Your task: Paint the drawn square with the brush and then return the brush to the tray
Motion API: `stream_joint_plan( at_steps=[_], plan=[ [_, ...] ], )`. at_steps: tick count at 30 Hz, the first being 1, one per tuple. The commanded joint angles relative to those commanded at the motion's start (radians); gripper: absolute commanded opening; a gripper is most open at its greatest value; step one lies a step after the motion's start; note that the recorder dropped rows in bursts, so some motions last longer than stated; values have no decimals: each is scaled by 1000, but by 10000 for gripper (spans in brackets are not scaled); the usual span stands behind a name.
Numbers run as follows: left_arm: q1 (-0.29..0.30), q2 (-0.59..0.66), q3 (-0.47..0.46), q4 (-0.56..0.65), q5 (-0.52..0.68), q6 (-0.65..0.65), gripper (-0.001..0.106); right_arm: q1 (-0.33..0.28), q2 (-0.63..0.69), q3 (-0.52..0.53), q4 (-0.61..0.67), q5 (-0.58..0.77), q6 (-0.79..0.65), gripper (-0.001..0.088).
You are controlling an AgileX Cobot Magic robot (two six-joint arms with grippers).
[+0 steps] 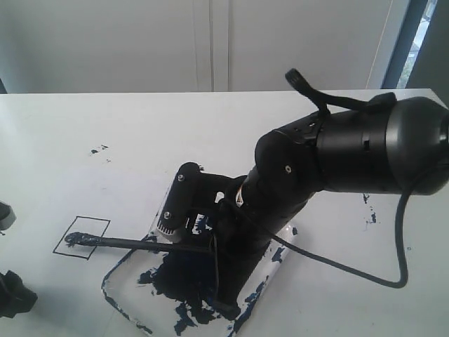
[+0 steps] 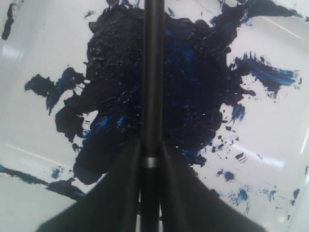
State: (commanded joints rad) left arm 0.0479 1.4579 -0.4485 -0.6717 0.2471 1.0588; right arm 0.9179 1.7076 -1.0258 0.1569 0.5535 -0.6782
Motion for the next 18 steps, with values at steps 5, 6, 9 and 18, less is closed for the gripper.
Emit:
stream_joint_plan(
  at_steps=[5,6,9,18],
  plan=[
    [0,0,0,0,0,0,672,0,29,-2,-2,-10,-11,0],
    [0,0,0,0,0,0,672,0,37,-2,-2,-12,-22,0],
    [0,0,0,0,0,0,672,0,48,-2,-2,-28,-29,0],
    [0,0,0,0,0,0,672,0,49,-2,-55,-77,-3,0]
  ],
)
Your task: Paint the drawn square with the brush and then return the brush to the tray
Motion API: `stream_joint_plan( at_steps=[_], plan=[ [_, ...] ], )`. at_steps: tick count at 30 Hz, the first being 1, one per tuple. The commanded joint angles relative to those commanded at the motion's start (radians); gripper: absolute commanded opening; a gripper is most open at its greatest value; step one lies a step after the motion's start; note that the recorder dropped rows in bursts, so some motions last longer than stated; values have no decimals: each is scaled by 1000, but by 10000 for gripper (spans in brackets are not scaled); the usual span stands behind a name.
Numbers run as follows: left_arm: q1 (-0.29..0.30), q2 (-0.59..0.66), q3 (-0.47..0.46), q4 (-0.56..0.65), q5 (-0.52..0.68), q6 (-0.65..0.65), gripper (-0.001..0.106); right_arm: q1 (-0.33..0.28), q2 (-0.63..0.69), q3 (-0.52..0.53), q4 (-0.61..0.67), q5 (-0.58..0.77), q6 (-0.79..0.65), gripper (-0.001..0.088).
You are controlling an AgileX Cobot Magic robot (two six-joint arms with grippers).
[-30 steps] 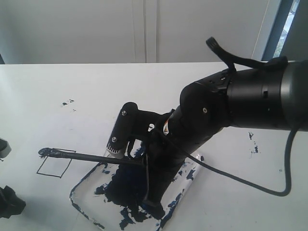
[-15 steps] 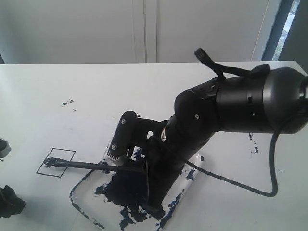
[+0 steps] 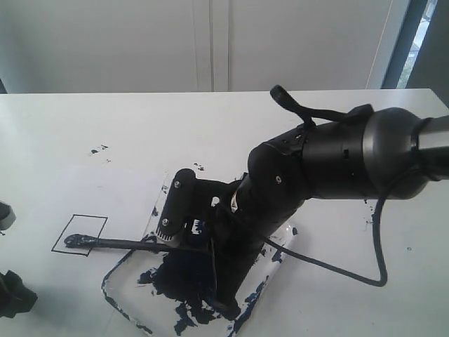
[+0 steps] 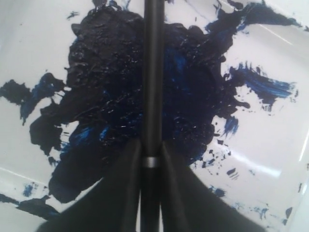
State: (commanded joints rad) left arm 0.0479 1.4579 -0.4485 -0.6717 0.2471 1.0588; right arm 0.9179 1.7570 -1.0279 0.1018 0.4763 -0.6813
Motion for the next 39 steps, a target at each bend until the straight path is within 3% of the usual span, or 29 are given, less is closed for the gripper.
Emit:
stream_joint_plan(
  at_steps=[11,19,27,39],
  plan=[
    [0,-28,-11,-4,13,-32,672,0,0,0,-32,-29,56,0],
    [0,-84,-32,-9,25,-282,672,0,-3,0,-34,-30,56,0],
    [0,-51,-14,8,-71,-279,672,0,-69,0,-34,-18,56,0],
    [0,51,-14,8,-59,-251,672,0,-131,0,-34,-4,56,0]
  ],
)
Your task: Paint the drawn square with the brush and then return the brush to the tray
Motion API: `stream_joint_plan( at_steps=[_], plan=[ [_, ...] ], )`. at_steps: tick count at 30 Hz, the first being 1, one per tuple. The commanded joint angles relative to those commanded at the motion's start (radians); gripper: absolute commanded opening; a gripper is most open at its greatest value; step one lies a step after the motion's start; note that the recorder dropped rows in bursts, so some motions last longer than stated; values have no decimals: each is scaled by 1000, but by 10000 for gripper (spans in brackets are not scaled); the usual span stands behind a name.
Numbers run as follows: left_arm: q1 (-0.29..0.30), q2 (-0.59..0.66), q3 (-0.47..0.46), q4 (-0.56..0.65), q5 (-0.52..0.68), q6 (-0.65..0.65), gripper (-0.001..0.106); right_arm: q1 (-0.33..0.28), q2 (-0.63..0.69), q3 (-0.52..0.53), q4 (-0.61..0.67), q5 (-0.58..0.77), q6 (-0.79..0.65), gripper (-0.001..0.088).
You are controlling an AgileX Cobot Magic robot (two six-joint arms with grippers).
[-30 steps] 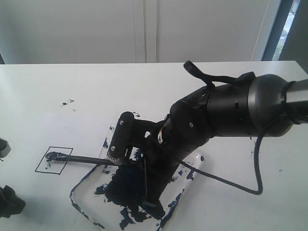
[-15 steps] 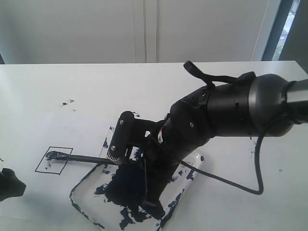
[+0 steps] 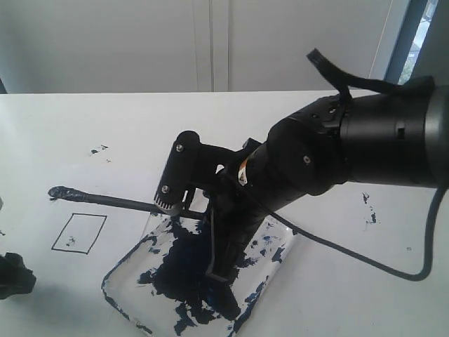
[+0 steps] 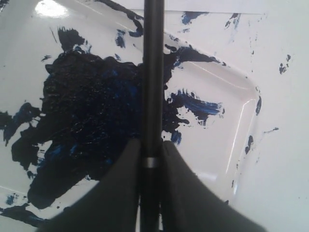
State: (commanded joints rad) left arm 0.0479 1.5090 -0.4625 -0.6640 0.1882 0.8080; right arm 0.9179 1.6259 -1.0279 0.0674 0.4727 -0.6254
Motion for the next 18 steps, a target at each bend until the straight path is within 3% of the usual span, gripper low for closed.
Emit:
stream_joint_plan(
  at_steps=[5,10,18],
  plan=[
    [0,4,0,63,52,89,672,0,0,0,0,3,0,0],
    [0,4,0,266,150,86,672,0,0,0,0,3,0,0],
    [0,-82,-57,261,172,-5,672,0,0,0,-46,-4,27,0]
  ],
)
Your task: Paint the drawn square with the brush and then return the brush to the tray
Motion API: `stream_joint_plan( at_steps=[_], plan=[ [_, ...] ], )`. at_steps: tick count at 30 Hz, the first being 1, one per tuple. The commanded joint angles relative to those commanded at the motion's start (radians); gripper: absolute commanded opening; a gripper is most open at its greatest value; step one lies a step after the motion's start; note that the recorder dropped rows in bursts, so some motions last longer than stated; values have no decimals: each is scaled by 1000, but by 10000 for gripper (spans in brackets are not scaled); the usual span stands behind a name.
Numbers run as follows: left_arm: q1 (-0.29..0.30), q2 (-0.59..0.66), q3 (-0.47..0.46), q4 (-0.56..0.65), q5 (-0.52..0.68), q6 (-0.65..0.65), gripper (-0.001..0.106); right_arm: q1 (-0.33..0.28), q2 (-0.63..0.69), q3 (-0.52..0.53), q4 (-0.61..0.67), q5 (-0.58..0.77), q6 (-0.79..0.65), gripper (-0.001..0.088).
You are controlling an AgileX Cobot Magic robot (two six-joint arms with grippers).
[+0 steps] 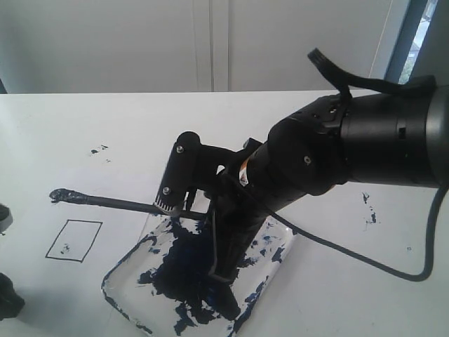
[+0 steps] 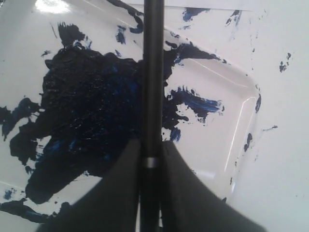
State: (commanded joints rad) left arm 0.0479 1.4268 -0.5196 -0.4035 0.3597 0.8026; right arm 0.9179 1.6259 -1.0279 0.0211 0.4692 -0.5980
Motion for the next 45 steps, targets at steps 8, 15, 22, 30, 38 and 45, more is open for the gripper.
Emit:
stream_joint_plan(
  at_steps=[8,15,22,30,38,45],
  plan=[
    [0,-72,-59,-100,-103,-74,640,-2,0,0,-518,-27,629,0],
    [-51,-30,-146,-205,-168,-38,640,-2,0,0,-851,33,1116,0],
    [-244,87,-239,-219,-345,-45,638,-2,-15,0,-874,92,1125,0],
    [-303,270,-342,-237,-392,-57,512,-42,-108,2,-889,188,1202,0],
    [-303,428,-493,-243,-347,-153,591,-63,-200,2,-889,203,1181,0],
    [-330,498,-529,-243,-267,-148,591,-63,-205,2,-889,210,1152,0]
  ],
)
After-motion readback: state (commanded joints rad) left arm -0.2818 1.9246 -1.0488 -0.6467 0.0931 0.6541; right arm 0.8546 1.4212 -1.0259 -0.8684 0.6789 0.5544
